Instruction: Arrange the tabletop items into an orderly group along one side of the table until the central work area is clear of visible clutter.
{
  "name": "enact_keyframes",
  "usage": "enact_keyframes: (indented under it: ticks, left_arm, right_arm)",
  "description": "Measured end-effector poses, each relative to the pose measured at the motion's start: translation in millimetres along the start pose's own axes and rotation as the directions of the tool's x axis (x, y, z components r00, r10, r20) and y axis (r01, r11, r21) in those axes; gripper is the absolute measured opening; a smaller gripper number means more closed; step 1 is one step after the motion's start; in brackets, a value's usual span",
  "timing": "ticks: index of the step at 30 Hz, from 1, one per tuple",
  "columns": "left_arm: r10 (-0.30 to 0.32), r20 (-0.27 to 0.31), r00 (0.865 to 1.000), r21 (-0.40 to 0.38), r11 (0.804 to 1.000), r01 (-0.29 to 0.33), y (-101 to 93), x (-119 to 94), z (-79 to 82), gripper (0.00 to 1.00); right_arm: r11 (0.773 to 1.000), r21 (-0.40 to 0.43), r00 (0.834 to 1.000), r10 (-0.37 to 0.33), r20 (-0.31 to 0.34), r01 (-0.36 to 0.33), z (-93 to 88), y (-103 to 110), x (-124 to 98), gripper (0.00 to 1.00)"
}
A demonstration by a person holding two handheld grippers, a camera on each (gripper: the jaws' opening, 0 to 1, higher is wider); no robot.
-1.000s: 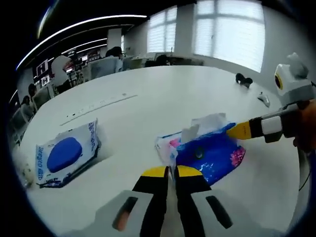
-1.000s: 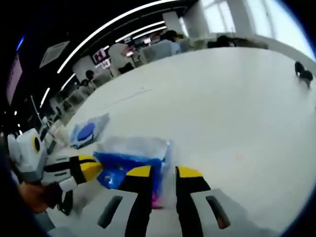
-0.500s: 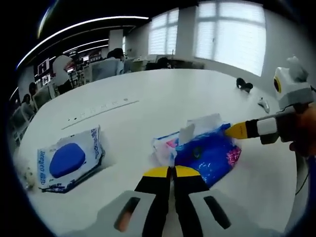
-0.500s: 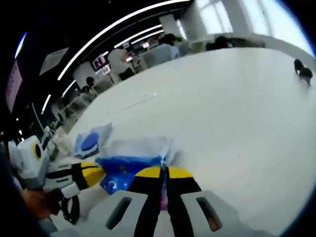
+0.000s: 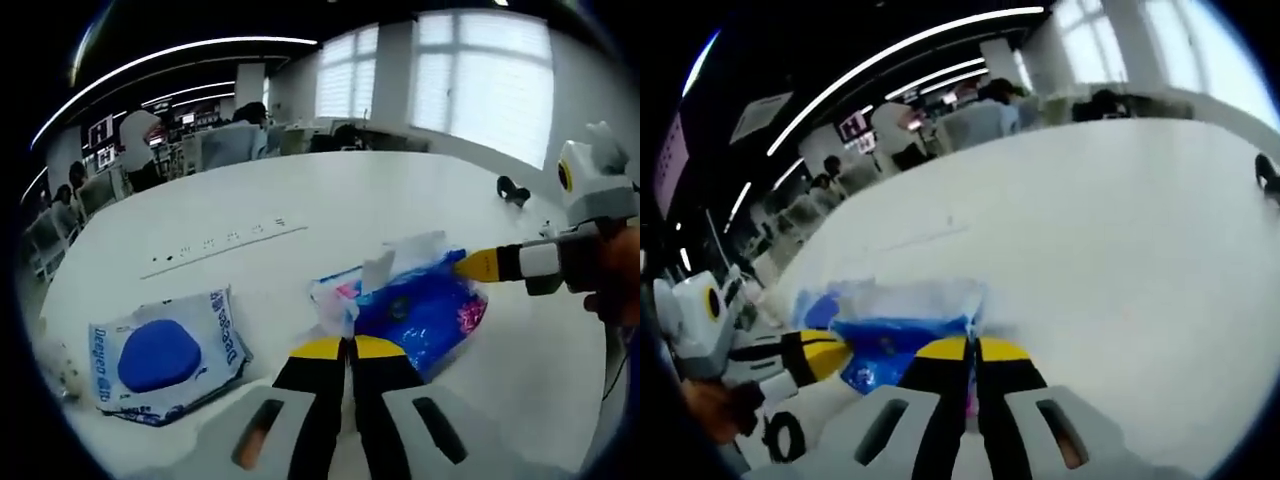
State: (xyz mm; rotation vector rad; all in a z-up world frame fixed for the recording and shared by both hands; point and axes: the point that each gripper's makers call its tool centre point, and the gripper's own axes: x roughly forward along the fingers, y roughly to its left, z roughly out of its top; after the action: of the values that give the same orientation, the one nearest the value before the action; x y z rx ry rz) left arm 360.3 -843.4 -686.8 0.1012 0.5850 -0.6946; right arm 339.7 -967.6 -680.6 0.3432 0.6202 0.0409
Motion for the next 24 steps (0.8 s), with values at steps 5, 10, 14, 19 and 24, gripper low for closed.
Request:
enact_keyframes:
  ticks: [5, 10, 14, 19, 24]
  left_arm:
    - [0.029, 0.006, 1.000, -0.045, 0.999, -0.029, 18.7, 8, 8.4, 0.01]
    - [0.045, 0.005, 0.999, -0.091, 0.995, -0.044, 35.0, 15, 11.3, 0.01]
    - [0.059, -0.006, 0.998, -0.145, 0.988, -0.059, 47.7, 21, 10.2, 0.01]
    - [0.066, -0.035, 0.997, -0.175, 0.982, -0.071, 57.8, 30, 4.2, 0.01]
    - [0.070, -0.043, 0.997, -0.192, 0.978, -0.077, 63.5, 38, 1.4, 0.01]
  right_arm:
    - [1.000, -0.012, 1.000, 0.020, -0.005, -0.020, 9.4, 9, 17, 0.00]
    - [0.999, -0.008, 0.999, 0.035, -0.007, -0.035, 17.3, 15, 34, 0.00]
    - [0.998, -0.027, 0.999, 0.047, -0.018, -0.048, 22.2, 23, 47, 0.00]
    - [0.998, -0.041, 0.998, 0.055, -0.039, -0.057, 25.2, 25, 62, 0.00]
    - [0.997, -0.049, 0.997, 0.053, -0.060, -0.056, 24.4, 25, 72, 0.00]
